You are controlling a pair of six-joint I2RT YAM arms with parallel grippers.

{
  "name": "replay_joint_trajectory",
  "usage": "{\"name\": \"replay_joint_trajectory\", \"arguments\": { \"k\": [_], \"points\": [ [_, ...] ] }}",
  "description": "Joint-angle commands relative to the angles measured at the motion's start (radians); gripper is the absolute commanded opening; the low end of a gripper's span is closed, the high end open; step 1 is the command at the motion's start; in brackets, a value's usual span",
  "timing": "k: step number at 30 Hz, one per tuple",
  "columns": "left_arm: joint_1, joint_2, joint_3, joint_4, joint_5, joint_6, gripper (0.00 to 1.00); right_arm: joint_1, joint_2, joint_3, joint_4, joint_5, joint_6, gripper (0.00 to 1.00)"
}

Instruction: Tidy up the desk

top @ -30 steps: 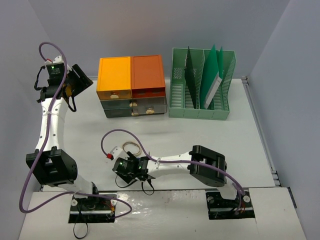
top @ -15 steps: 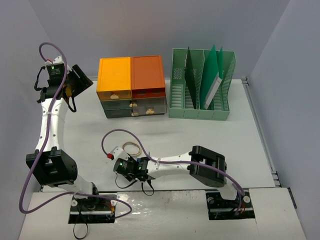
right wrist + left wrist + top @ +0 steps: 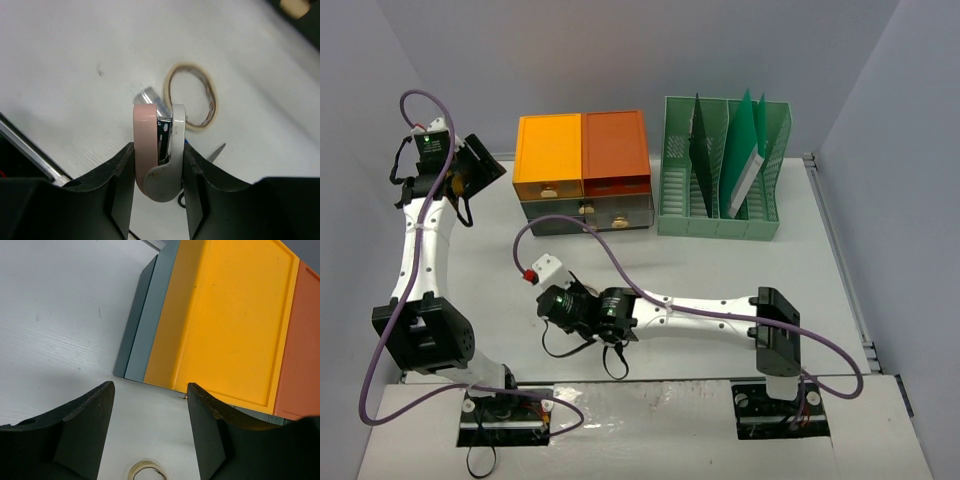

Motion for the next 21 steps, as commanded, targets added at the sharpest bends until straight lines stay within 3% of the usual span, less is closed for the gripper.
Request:
{"name": "replay_joint_trajectory", "arguments": {
  "k": [1, 9, 21],
  "points": [
    [0.008, -0.052, 0.022, 0.046, -0.003, 0.001, 0.56, -0.001, -0.093, 0.17, -0.087, 0.177, -0.057, 0.0],
    [0.01, -0.051, 0.02, 0.049, -0.002, -0.001, 0.56, -0.13, -0.081, 0.282, -0.097, 0.33, -0.046, 0.0],
    [0.008, -0.043, 0.012, 0.068, 0.011, -0.018, 0.56, -0.361, 0.032, 0.492, -0.096, 0.326, -0.082, 0.0]
  ]
}}
